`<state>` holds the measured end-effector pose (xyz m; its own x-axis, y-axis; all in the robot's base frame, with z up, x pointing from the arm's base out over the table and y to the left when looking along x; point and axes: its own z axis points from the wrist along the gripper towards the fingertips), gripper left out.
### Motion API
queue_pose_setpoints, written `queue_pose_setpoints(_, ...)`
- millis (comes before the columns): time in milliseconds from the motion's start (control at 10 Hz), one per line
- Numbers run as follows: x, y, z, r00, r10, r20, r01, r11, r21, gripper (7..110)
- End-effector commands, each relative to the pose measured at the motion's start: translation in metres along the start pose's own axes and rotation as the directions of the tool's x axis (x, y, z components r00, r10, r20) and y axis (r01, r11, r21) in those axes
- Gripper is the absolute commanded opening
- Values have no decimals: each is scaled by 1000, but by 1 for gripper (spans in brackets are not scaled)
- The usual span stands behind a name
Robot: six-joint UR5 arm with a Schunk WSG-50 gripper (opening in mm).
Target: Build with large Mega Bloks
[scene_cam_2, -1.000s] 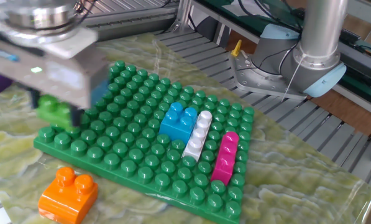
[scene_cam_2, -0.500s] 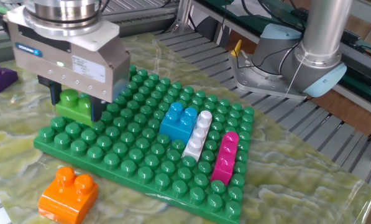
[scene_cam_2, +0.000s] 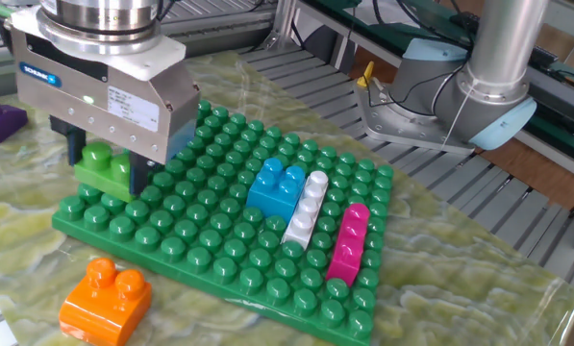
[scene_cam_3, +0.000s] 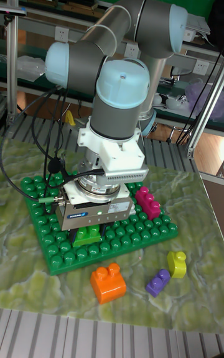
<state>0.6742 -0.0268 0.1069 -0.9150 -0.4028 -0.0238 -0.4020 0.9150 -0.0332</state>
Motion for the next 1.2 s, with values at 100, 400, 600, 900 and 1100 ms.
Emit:
queue_pose_setpoints(100,9,2,1,1000,8,27,-8,1000,12,22)
queue_pose_setpoints(400,45,-5,0,999,35,10,-36,998,61,22)
queue_pose_setpoints(600,66,-6,-6,999,45,-29,-42,996,73,22)
queue_pose_setpoints(900,77,7,9,999,28,28,-28,1000,4,22)
queue_pose_setpoints(1100,79,9,12,999,7,36,-7,1000,-9,22)
